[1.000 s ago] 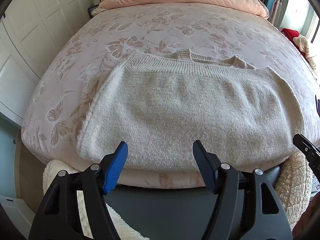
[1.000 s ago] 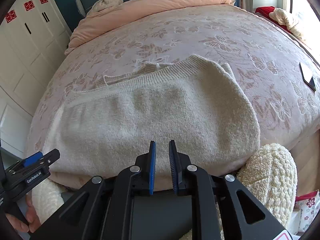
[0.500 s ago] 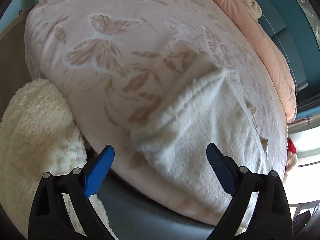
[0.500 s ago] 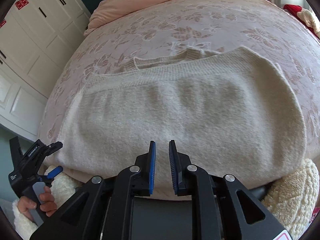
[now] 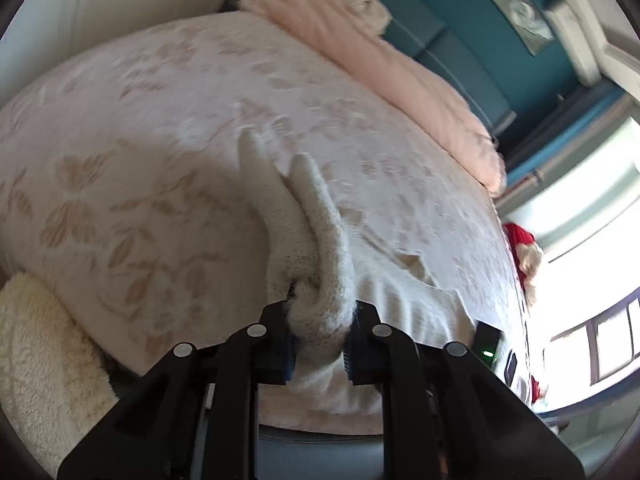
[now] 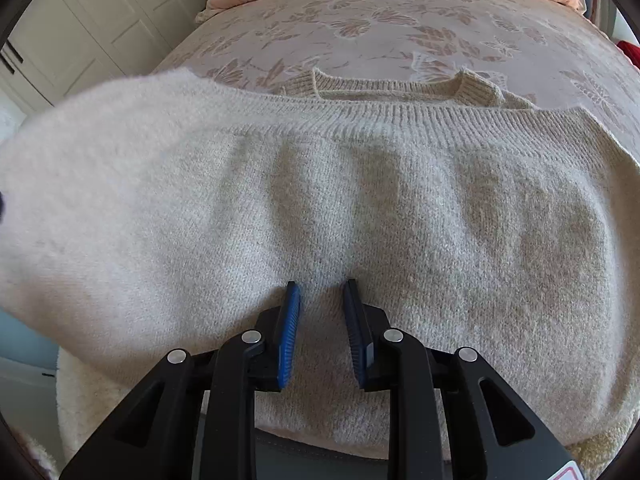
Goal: Fold small clothes
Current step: 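Grasp the sweater side with the left tool while right tool grasps beside it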
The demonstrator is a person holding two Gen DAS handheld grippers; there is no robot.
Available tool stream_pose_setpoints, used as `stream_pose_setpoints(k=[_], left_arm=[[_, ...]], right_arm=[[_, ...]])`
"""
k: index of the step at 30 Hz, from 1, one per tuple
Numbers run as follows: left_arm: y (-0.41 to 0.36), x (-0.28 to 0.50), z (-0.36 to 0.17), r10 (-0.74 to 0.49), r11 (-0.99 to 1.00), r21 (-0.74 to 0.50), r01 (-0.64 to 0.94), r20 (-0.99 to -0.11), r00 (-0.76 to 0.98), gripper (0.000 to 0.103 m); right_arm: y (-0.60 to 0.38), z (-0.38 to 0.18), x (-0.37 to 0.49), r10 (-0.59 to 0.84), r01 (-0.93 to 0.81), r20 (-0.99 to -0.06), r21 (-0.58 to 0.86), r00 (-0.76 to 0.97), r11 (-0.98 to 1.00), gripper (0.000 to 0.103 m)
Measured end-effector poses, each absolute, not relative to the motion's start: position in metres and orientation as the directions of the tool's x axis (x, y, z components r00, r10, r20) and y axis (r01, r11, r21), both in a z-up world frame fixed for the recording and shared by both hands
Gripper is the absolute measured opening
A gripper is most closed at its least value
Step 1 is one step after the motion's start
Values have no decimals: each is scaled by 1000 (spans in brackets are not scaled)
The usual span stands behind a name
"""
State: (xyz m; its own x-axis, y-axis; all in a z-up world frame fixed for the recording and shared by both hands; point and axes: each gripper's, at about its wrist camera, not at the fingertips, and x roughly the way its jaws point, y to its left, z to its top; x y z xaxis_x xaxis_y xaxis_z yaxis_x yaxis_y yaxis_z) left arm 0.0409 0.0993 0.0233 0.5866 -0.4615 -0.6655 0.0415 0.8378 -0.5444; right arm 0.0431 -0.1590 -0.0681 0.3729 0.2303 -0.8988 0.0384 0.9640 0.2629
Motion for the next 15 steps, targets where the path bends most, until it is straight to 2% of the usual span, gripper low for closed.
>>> stream_pose_setpoints(k=[4,8,11,13,15], left_arm=[[16,30,69,-549,832,-471,293,-618,564,16],[-72,21,76,-601,792,-385,474,-629,493,16],[-132,17,53,-601,768,-334,546,-672,433,16],[-162,14,23,-583,761,-304,573,-708,399,21],[-181,6,-8,-527,769,-247,589,-767,367,23]], right_arm=[[-197,-45,30,346,74,-835,414,428,907,23],[-274,-12,-12,273,155,-787,420,554,894,36],[-339,-2,-51,162,290,-797,389,581,874,38],[-371,2,-75,117,353,-789,395,603,848,40],[-390,6,-94,95,391,-781,409,618,824,46]])
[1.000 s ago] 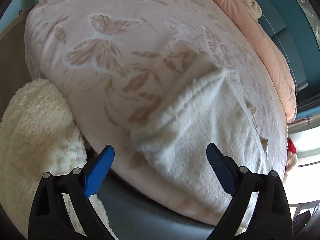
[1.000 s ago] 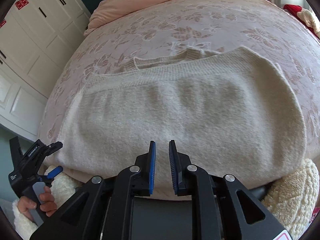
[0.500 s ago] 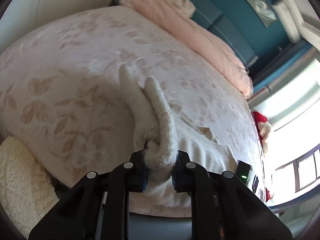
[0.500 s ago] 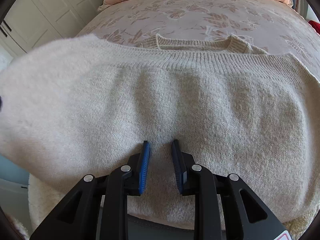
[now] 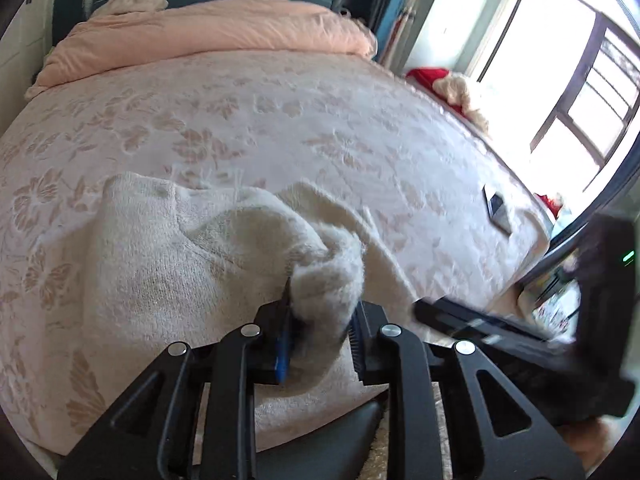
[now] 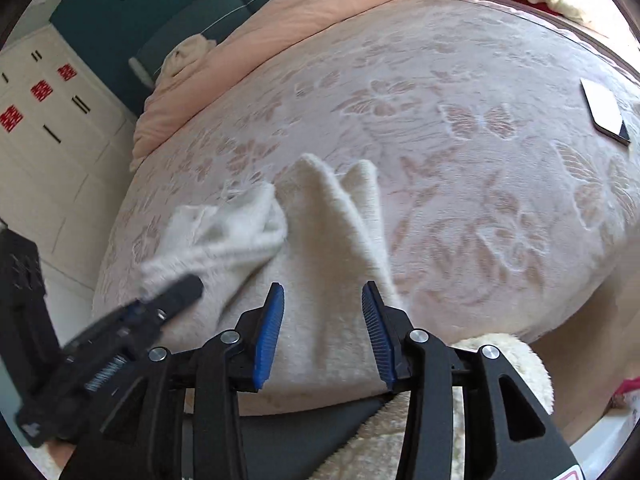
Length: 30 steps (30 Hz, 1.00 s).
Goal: Fold small clothes
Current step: 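Grasp the sweater side with the left tool while right tool grasps beside it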
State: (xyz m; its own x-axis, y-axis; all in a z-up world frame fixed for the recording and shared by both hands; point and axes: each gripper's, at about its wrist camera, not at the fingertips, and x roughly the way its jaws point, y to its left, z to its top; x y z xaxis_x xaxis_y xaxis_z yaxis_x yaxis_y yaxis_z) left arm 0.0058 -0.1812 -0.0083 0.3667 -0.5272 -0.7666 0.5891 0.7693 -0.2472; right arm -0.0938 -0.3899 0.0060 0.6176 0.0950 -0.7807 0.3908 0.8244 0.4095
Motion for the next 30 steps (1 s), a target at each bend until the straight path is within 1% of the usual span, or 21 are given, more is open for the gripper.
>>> stream_pose_setpoints(k=[2,3,4,5,6,7,8,10,13,16,17,18,20,21,22,24,25,26,27,28,30], left_arm=[[-179,-8,-23,-493,776,-217,592,-795,354,29],[-171,-16,-24,-501,766,-217,605,-791,351,41],[-160,-24,-23,-504,760,-207,617,-787,357,59],[-150,-32,-19,-490,768,-180,614,-783,383,67],[-140,-38,-16,-473,780,-148,608,-776,418,78],[-129,-45,-14,-450,793,-112,598,-770,452,84],[-117,-48,-16,-418,810,-78,581,-771,480,87],[-94,-42,-24,-353,853,-56,519,-795,494,87],[-71,-20,-45,-299,911,-122,395,-854,426,87],[-69,-8,-69,-200,936,-62,347,-903,381,87],[-67,-8,-75,-185,940,-55,335,-912,368,87],[-66,-7,-79,-187,942,-66,330,-918,349,86],[-63,-7,-85,-207,942,-100,322,-925,319,74],[-61,-6,-87,-221,940,-119,320,-926,305,54],[-58,-5,-87,-240,938,-142,316,-924,297,32],[-53,-5,-78,-258,940,-159,302,-911,323,18],[-50,-7,-71,-291,932,-189,308,-898,329,12],[-52,-9,-65,-322,922,-213,323,-886,334,10],[-55,-12,-59,-336,914,-215,343,-876,345,10],[-61,-14,-55,-345,906,-211,368,-870,352,9],[-75,-17,-58,-342,893,-190,408,-875,341,9]], right_arm=[[-397,10,-105,95,397,-766,430,636,811,61],[-398,12,-106,105,390,-757,444,645,807,64],[-396,13,-106,124,378,-749,461,651,803,69],[-392,13,-103,151,361,-742,481,653,799,72],[-387,14,-95,185,343,-735,504,653,793,73],[-380,12,-87,221,320,-728,524,649,789,76],[-370,10,-76,257,295,-724,540,640,788,79],[-351,2,-53,299,262,-734,543,610,798,81],[-324,-18,-23,334,261,-788,517,517,815,81],[-305,-30,-5,314,289,-835,470,451,834,81],[-300,-30,-1,304,282,-841,455,447,844,77],[-295,-27,2,301,265,-837,451,457,852,70],[-292,-18,8,280,245,-834,431,475,869,20],[-295,-6,8,292,226,-808,455,512,862,20],[-301,11,2,318,196,-756,503,572,842,18],[-312,51,-17,351,129,-651,571,673,811,17],[-317,67,-28,338,113,-619,574,709,811,17],[-323,77,-39,303,114,-606,552,735,826,17],[-329,79,-48,259,135,-614,520,746,844,17],[-338,71,-52,218,171,-639,488,737,856,17],[-362,21,-55,123,295,-753,395,647,870,17]])
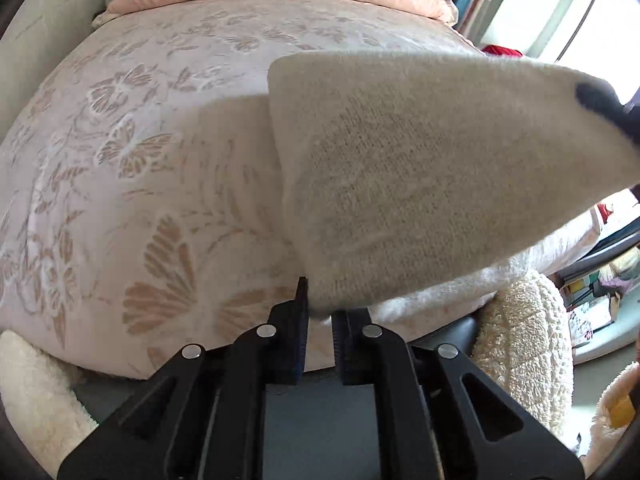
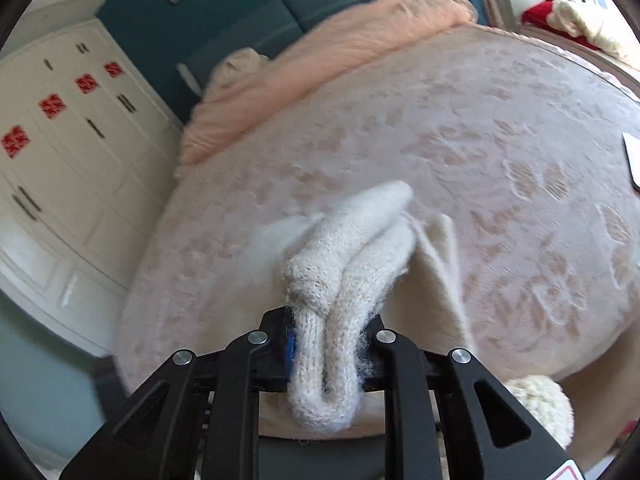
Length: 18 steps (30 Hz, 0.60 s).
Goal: Fold small clothes
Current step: 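Fold the gripped sweater side over the body with both tools, then release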
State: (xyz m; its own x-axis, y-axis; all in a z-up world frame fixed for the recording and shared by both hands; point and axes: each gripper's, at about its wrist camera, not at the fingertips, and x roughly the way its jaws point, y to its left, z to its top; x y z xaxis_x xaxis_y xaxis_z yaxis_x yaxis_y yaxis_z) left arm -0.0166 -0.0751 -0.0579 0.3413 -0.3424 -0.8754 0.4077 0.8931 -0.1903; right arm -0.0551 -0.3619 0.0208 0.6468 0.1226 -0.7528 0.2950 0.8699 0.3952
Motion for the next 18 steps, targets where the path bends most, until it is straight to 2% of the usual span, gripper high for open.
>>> stream_pose_setpoints(k=[2,3,4,7,9,11,12,15,17,18], left_arm=[[-85,-15,-67,-341,885,-193,424,-889,307,9],[-90,-16,-68,-339,882,-194,430,-895,290,9],[-95,-17,-68,-333,879,-186,439,-899,284,9],[-93,-21,-64,-318,879,-160,449,-898,303,9],[-89,-18,-69,-318,890,-178,420,-902,292,10],[-85,-16,-70,-334,892,-206,403,-900,280,10],[-83,-16,-67,-343,892,-217,397,-896,281,12],[-72,-25,-47,-389,885,-249,394,-860,331,14],[-62,-29,-31,-416,883,-268,384,-827,378,24],[-56,-30,-24,-428,885,-284,368,-807,407,36]], right_arm=[[-388,-42,-62,136,428,-848,390,512,815,17],[-394,-53,-71,169,461,-840,438,516,772,17],[-394,-49,-79,181,457,-815,476,550,752,17],[-380,-22,-83,146,394,-779,458,610,797,17],[-378,-31,-74,137,384,-802,420,582,822,18],[-380,-62,-65,136,408,-863,363,487,838,21],[-383,-65,-68,161,422,-858,393,488,817,22],[-390,-39,-83,157,434,-823,439,547,787,32],[-389,-15,-87,99,430,-816,398,570,810,40],[-387,-3,-85,67,414,-813,362,578,835,40]])
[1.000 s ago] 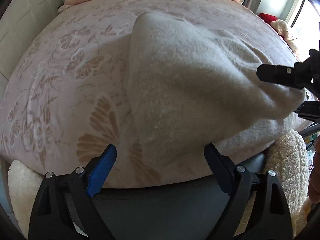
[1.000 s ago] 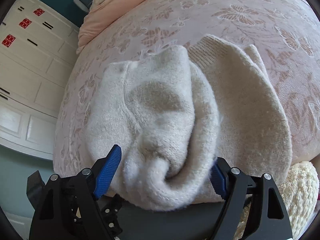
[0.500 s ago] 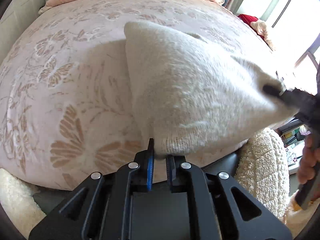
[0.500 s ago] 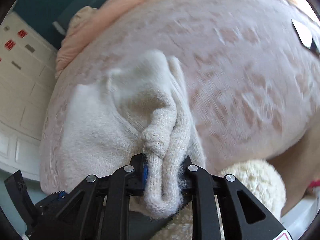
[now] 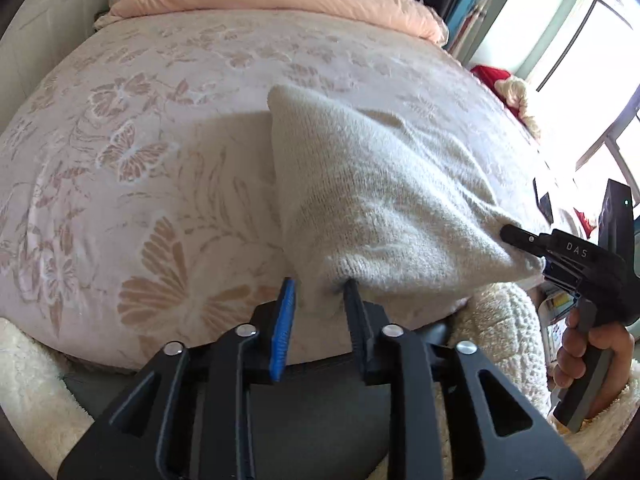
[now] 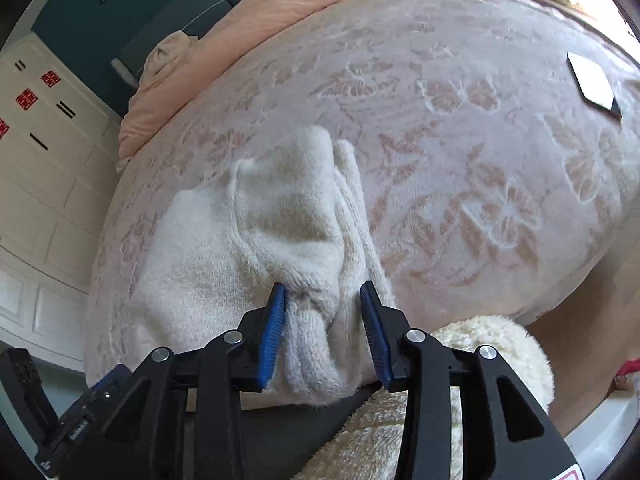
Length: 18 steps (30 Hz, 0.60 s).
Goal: Fold small clothes
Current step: 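Fold the gripped sweater side over the body with both tools, then release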
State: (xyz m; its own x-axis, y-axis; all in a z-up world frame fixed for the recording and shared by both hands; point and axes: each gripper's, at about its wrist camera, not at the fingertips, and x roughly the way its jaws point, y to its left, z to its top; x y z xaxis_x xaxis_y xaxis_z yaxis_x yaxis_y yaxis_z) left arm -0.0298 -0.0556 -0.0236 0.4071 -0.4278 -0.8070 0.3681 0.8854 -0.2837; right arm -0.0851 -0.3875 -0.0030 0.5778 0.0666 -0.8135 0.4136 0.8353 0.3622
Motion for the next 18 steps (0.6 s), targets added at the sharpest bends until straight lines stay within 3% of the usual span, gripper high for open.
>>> stream_pose_setpoints(k=[1,2,3,7,8,9,10,12,15,18], left_arm=[[-49,-31,-15,-441,886,-301,352,-779,445,49],[-45,-31,-5,-447,888,-310,338,-753,483,54],[-42,-30,4,-449,890,-314,332,-733,511,58],[-47,-19,22,-421,904,-280,324,-722,549,63],[-49,-17,23,-401,912,-262,316,-731,552,63],[-50,-17,24,-389,917,-250,312,-737,553,63],[-50,-20,25,-382,919,-242,312,-739,554,63],[-49,-25,27,-361,926,-211,314,-743,564,64],[-45,-31,26,-329,935,-167,312,-738,589,74],[-45,-28,15,-324,937,-175,303,-763,559,74]], right_arm=[[-387,7,-81,41,397,-810,330,585,856,45],[-386,14,-74,25,382,-804,310,594,871,56],[-385,18,-66,24,364,-798,302,603,881,61],[-386,-11,-19,17,351,-845,239,534,905,69],[-385,-25,-7,3,362,-868,209,496,908,64],[-383,-37,4,13,357,-888,198,459,913,47],[-379,-39,9,29,352,-897,203,441,914,12],[-374,-6,5,63,309,-826,279,559,909,11],[-377,40,-7,21,283,-736,287,677,915,10],[-402,1,4,15,338,-826,247,563,908,11]])
